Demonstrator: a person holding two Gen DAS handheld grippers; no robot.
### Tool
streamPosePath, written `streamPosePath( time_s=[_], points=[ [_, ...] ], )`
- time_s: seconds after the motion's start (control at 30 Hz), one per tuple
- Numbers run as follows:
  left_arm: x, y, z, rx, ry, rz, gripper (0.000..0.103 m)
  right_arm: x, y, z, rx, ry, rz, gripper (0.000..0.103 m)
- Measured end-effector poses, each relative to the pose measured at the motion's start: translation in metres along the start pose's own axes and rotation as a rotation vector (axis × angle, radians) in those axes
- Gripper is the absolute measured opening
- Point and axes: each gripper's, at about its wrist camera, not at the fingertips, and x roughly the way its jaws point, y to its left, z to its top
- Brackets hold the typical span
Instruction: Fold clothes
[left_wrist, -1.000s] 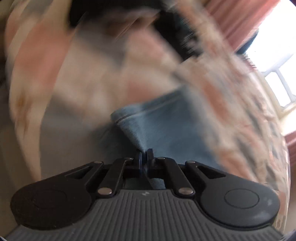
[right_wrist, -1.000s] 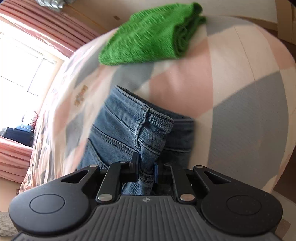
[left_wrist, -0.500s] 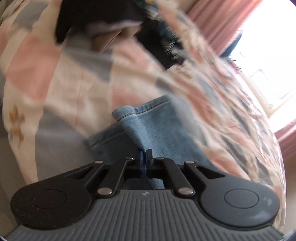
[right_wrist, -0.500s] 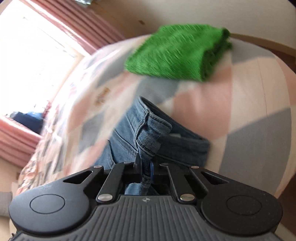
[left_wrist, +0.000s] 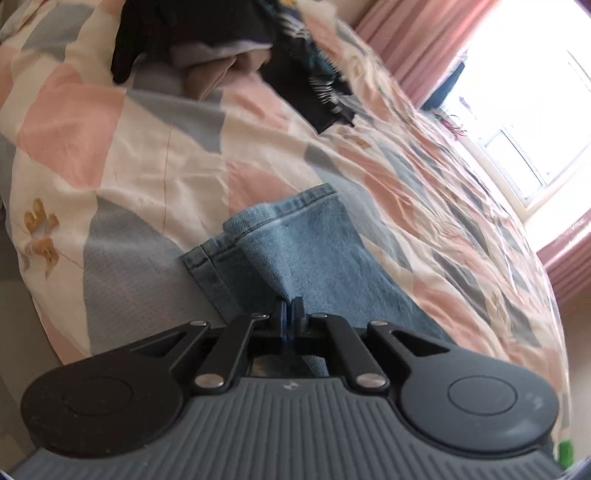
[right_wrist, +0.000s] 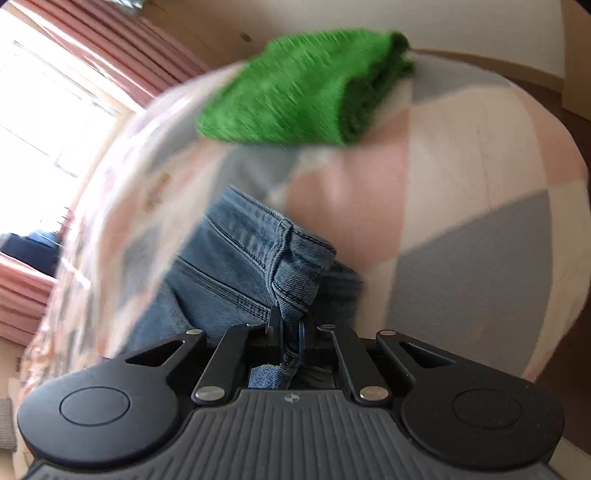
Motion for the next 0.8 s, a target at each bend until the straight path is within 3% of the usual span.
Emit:
streamPosePath(
  time_s=[0.1,0.23,0.27,0.3,0.33,0.4,0.47,0.57,0.7,0.77,0.8],
  points=[
    [0.027,0.000,-0.007,0.063,0.079,0.070,0.001,0.006,0.002,-0.004,-0.010,-0.005,-0.021,0.008],
    [0.037,-0.009,-0.008,0.123,0.085,0.117,0.003,0.002,0.007,-0.001,-0.045,0.013,-0.049,0.009],
    [0.034,-0.010,-0.008,0.134,0.083,0.132,0.007,-0.002,0.010,-0.002,-0.066,0.020,-0.073,0.016],
    [0.031,-0.011,-0.007,0.146,0.081,0.147,0.012,-0.009,0.015,-0.003,-0.098,0.011,-0.115,0.035],
    [0.026,-0.012,-0.007,0.159,0.073,0.170,0.016,-0.017,0.022,-0.006,-0.147,-0.020,-0.169,0.045],
    [0.007,-0.016,-0.007,0.190,0.038,0.239,0.015,-0.034,0.039,-0.016,-0.271,-0.102,-0.262,0.047],
    [-0.010,-0.027,-0.009,0.222,0.025,0.252,0.013,-0.047,0.056,-0.029,-0.398,-0.164,-0.275,0.047],
    [-0.026,-0.070,-0.026,0.387,0.041,0.161,0.013,-0.048,0.083,-0.050,-0.559,-0.187,-0.219,0.047],
    [-0.016,-0.150,-0.069,0.628,0.102,-0.052,0.015,-0.022,0.107,-0.077,-0.784,-0.181,-0.215,0.042],
    [0.001,-0.180,-0.093,0.707,0.150,-0.113,0.017,-0.002,0.101,-0.083,-0.827,-0.118,-0.258,0.042],
    [0.011,-0.190,-0.107,0.759,0.176,-0.108,0.017,0.011,0.092,-0.083,-0.829,-0.063,-0.296,0.037]
  ],
)
